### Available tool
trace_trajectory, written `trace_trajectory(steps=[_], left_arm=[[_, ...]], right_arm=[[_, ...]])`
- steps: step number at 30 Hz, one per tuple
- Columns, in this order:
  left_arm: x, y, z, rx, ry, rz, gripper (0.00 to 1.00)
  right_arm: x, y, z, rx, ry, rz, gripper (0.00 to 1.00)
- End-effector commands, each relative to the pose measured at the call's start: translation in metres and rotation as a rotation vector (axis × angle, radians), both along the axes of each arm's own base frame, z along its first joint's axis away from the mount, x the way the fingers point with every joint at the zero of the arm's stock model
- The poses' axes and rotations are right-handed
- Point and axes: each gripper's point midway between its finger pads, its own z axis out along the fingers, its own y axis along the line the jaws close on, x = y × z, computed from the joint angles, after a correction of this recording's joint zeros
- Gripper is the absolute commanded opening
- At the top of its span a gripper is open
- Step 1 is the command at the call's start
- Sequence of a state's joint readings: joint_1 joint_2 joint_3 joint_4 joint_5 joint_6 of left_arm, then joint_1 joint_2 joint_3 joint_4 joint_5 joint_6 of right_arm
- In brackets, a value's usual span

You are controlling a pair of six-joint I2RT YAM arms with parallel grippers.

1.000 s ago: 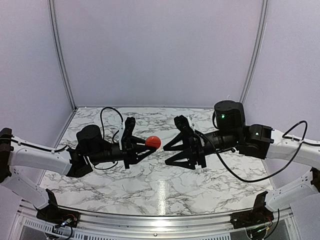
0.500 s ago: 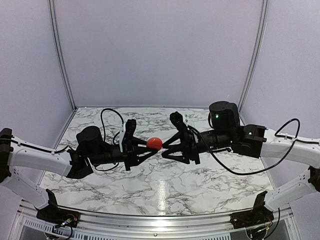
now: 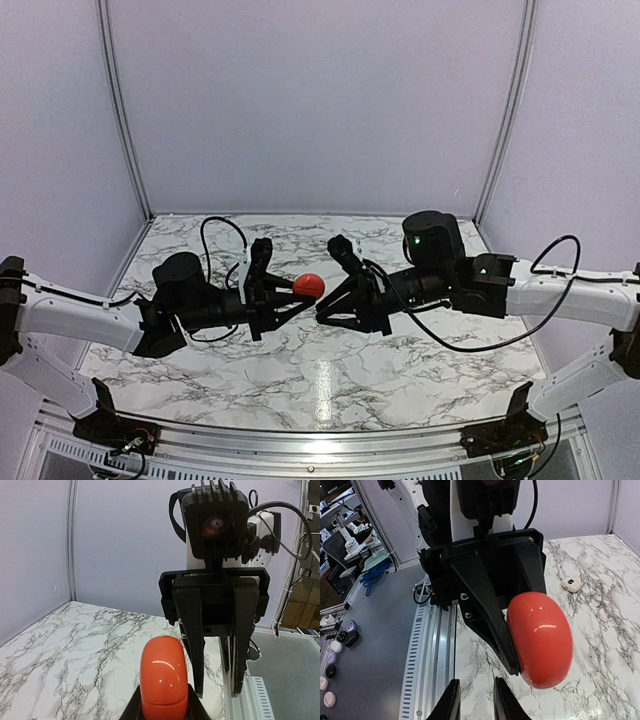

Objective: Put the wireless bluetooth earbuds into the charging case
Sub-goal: Place the charging case with the earbuds at the center of the board.

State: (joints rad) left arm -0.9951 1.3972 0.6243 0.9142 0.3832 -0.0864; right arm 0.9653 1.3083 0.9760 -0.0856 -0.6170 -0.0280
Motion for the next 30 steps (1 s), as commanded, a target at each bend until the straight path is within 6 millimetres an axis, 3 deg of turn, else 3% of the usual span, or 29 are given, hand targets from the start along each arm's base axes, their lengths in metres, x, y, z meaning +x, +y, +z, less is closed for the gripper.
trace_trajectory(steps=[1, 4, 8, 11, 14, 20, 25, 30], left_arm=[[-0.001, 0.003, 0.017, -0.049, -0.032, 0.010, 0.00], [-0.001, 0.002, 0.013, -0.040, -0.032, 0.009, 0.00], [-0.005, 0.001, 0.011, -0.033, -0.038, -0.018, 0.00], [-0.011, 0.000, 0.008, -0.025, -0.048, -0.052, 0.00], [-0.018, -0.003, 0.007, -0.021, -0.064, -0.089, 0.00], [-0.024, -0.006, 0.010, -0.022, -0.073, -0.109, 0.00], [-0.012, -0.004, 0.016, -0.039, -0.040, -0.052, 0.00], [0.008, -0.001, 0.016, -0.054, 0.054, -0.005, 0.00]], right_arm=[[-0.004, 0.001, -0.002, 0.015, 0.022, 0.028, 0.24], [-0.009, -0.002, 0.011, 0.043, -0.002, 0.047, 0.24], [-0.009, -0.011, 0.048, 0.108, -0.084, 0.030, 0.25], [0.002, -0.017, 0.073, 0.145, -0.150, -0.040, 0.25], [0.022, -0.019, 0.083, 0.157, -0.191, -0.144, 0.25], [0.042, -0.004, 0.066, 0.115, -0.172, -0.190, 0.25], [0.026, 0.008, 0.040, 0.070, -0.115, -0.071, 0.23], [0.013, 0.008, 0.017, 0.007, -0.106, -0.037, 0.22]])
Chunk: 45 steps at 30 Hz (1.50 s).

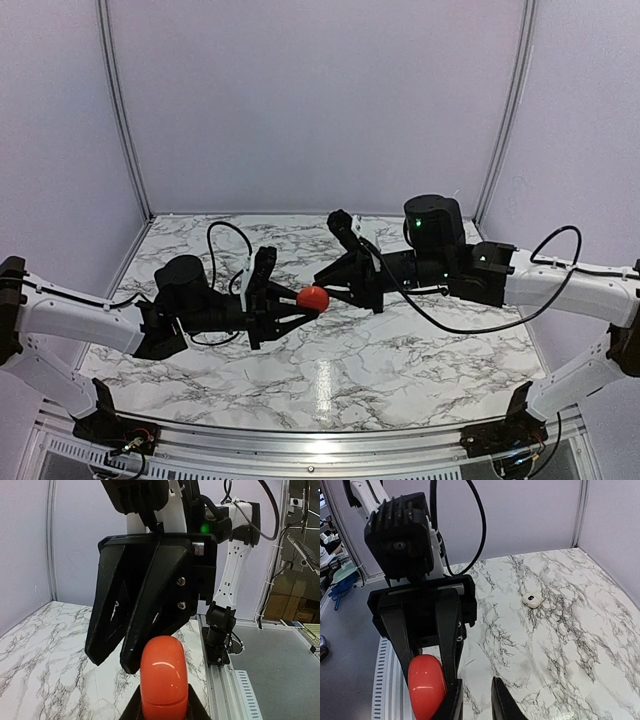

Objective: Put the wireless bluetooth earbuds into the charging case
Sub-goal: Place the charging case with the earbuds at the center of the board.

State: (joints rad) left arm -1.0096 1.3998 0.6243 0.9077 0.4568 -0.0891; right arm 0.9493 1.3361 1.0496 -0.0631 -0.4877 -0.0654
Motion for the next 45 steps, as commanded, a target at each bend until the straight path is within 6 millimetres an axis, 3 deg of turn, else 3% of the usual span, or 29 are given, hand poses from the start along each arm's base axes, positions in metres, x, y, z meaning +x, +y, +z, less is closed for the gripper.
trace_trajectory(steps=[1, 4, 8, 11, 15, 23, 32, 38, 40, 44, 45], left_arm=[[0.030, 0.005, 0.018, -0.062, 0.066, 0.097, 0.00], [0.052, 0.009, 0.002, -0.048, 0.170, 0.152, 0.00], [0.101, 0.033, -0.029, -0.035, 0.367, 0.317, 0.00], [0.138, 0.055, -0.061, 0.006, 0.531, 0.431, 0.00], [0.166, 0.073, -0.103, 0.072, 0.666, 0.522, 0.00], [0.197, 0.095, -0.193, 0.273, 0.881, 0.709, 0.01], [0.205, 0.111, -0.232, 0.387, 0.962, 0.811, 0.13], [0.205, 0.122, -0.236, 0.440, 0.962, 0.859, 0.40], [0.206, 0.127, -0.234, 0.451, 0.958, 0.875, 0.50], [0.206, 0.133, -0.212, 0.462, 0.914, 0.889, 0.76], [0.207, 0.135, -0.205, 0.471, 0.898, 0.900, 0.90]], right_arm=[[-0.022, 0.000, -0.005, -0.022, 0.002, 0.078, 0.23], [0.000, -0.015, 0.006, 0.006, -0.029, -0.048, 0.28], [0.032, -0.046, 0.021, 0.056, -0.048, -0.200, 0.46], [0.042, -0.060, 0.024, 0.068, -0.050, -0.255, 0.54], [0.048, -0.070, 0.019, 0.062, -0.045, -0.292, 0.56], [0.046, -0.070, 0.005, 0.055, -0.010, -0.282, 0.56], [0.049, -0.071, -0.002, 0.067, 0.011, -0.303, 0.57], [0.056, -0.077, -0.011, 0.075, 0.047, -0.348, 0.69], [0.061, -0.083, -0.013, 0.086, 0.069, -0.374, 0.79], [0.082, -0.103, -0.021, 0.110, 0.145, -0.464, 0.95], [0.090, -0.109, -0.025, 0.110, 0.174, -0.495, 0.97]])
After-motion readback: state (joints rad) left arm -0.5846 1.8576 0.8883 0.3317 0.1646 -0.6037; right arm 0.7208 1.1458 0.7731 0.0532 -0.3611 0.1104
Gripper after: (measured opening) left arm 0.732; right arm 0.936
